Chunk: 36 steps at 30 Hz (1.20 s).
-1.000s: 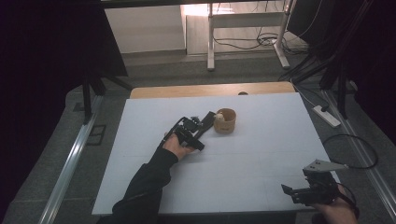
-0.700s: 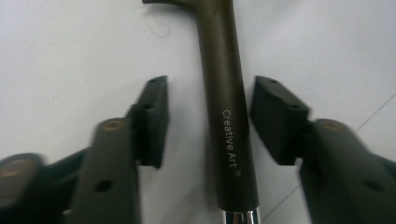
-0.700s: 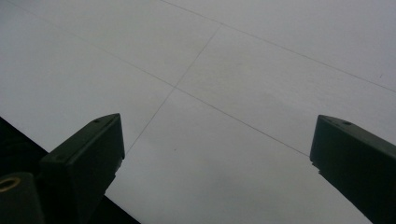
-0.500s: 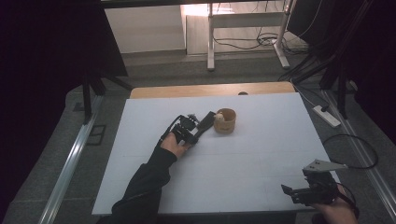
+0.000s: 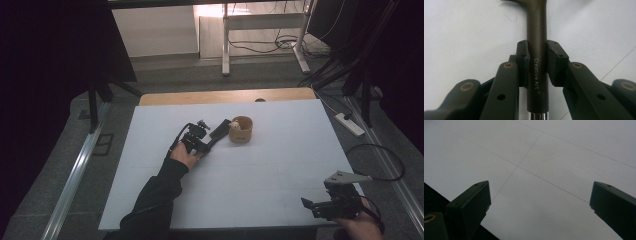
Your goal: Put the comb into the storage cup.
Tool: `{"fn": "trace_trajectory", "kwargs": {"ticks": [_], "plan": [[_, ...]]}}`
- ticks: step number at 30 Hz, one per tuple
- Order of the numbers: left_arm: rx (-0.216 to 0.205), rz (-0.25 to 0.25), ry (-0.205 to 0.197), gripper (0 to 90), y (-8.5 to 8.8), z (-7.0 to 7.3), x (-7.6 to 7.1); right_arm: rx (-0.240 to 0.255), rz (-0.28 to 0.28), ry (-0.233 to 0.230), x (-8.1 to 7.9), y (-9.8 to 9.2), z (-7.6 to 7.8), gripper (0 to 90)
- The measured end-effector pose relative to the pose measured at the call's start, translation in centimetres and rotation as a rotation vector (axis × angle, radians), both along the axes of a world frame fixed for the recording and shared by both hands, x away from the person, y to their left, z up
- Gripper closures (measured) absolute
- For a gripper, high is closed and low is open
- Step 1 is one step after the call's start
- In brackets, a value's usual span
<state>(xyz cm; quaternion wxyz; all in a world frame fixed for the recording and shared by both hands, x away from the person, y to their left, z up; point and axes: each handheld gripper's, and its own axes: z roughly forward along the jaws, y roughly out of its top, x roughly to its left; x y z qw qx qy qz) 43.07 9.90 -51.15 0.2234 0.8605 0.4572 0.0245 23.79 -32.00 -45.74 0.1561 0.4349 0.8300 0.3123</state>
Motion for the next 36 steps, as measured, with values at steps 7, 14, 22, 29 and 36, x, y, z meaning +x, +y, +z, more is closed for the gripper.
{"fn": "trace_trajectory", "kwargs": {"ticks": [7, 14, 22, 29, 36], "plan": [[-0.016, 0.012, -0.010, 72.1, 0.3, 0.4, 0.0, 0.001, 0.001, 0.000, 0.0, 0.0, 0.0, 4.0], [-0.026, 0.020, -0.030, 72.2, 0.6, 0.9, -0.1, 0.001, 0.001, 0.000, 0.0, 0.0, 0.0, 4.0], [-0.060, 0.012, -0.051, 72.1, 1.4, 1.6, -0.4, 0.002, 0.001, -0.002, 0.0, 0.0, 0.0, 4.0], [-0.086, -0.009, -0.088, 72.1, 1.8, 2.4, -0.9, 0.001, 0.002, -0.003, 0.0, 0.0, 0.0, 4.0], [-0.097, -0.009, -0.124, 72.1, 2.3, 3.0, -1.4, 0.000, 0.002, -0.005, -0.1, 0.0, 0.0, 4.0]]}}
